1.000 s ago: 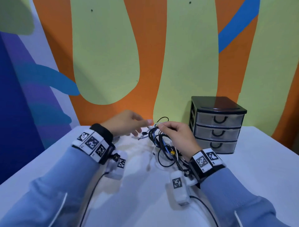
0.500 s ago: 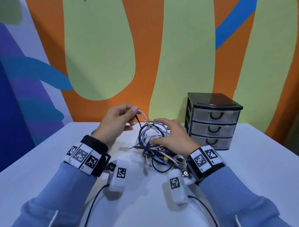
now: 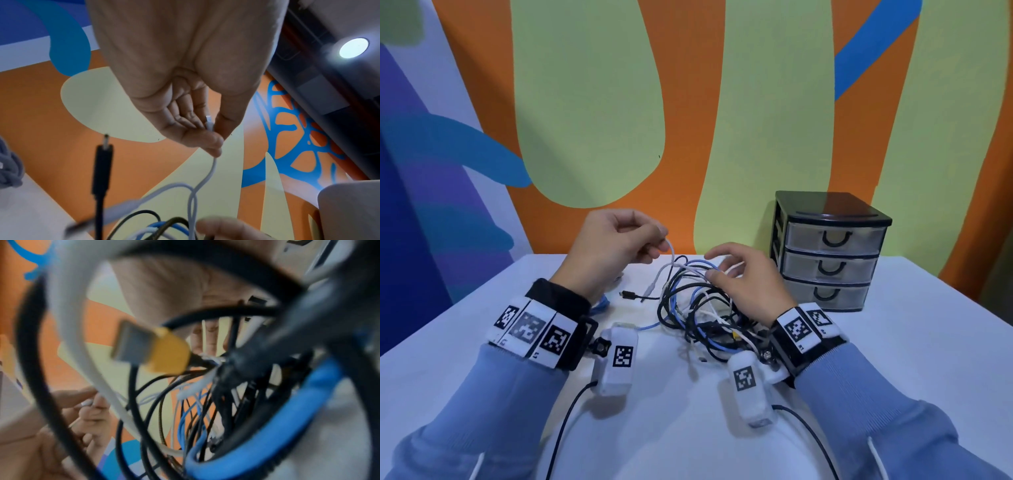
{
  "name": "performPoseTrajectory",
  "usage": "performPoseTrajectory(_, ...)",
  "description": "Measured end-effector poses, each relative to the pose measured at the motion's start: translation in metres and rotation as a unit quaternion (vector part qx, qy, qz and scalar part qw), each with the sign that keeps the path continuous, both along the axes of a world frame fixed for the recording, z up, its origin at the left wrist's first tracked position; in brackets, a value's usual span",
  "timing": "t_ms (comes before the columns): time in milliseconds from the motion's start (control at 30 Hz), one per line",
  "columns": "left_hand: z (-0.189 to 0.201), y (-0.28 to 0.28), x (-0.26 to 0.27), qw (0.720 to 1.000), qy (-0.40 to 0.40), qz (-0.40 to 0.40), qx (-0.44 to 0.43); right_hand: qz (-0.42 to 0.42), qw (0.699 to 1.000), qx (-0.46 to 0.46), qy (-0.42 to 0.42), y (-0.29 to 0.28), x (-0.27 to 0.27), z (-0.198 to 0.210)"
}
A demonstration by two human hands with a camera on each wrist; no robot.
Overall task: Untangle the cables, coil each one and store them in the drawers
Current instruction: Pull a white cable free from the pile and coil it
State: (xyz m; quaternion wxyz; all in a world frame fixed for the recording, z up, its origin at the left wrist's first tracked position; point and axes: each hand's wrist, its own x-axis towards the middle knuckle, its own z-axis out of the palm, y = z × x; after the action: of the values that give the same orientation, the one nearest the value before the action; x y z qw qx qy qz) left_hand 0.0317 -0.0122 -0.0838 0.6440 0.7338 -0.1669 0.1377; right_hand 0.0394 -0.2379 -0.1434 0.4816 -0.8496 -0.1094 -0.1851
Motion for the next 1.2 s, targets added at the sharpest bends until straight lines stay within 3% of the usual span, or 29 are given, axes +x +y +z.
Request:
performPoseTrajectory(200,0.001,-0.007,-0.005,0.997,-0.016,-0.028,-0.065,0.071,0.996,-0.045,-0.03,0.011,-0.007,0.005)
performPoseTrajectory(333,0.001,-0.002,0.003,0.992,-0.034,0.041,-0.116,0.057,0.995,0.048,-0.068,0.012,-0.007,0.01)
performPoseTrajectory(500,-0.008,-0.005,0.012,0.989,-0.026,0.095,-0.11,0.041,0.981,0.186,-0.043,0.019,-0.003,0.009)
performPoseTrajectory(567,-0.007,-0.002,0.013,0.984,-0.027,0.131,-0.117,0.033,0.962,0.269,-0.034,0.016,-0.005,0.013)
performPoseTrajectory(667,-0.006,0.014,0.017,0.968,-0.035,0.198,-0.153,0.01,0.909,0.415,-0.027,0.003,-0.004,0.02)
performPoseTrajectory(767,-0.008,0.024,0.023,0.952,-0.043,0.235,-0.194,0.032,0.871,0.49,-0.009,-0.001,-0.006,0.025)
performPoseTrajectory(933,-0.005,0.024,0.024,0.953,-0.052,0.187,-0.234,0.105,0.9,0.418,0.062,0.0,-0.016,0.033)
performPoseTrajectory(1067,0.002,0.012,0.013,0.965,-0.074,0.09,-0.233,0.1,0.975,0.159,0.115,0.004,-0.018,0.024)
performPoseTrajectory(1200,0.008,0.005,0.005,0.964,-0.076,0.004,-0.255,0.087,0.995,0.017,0.047,0.008,-0.011,0.017)
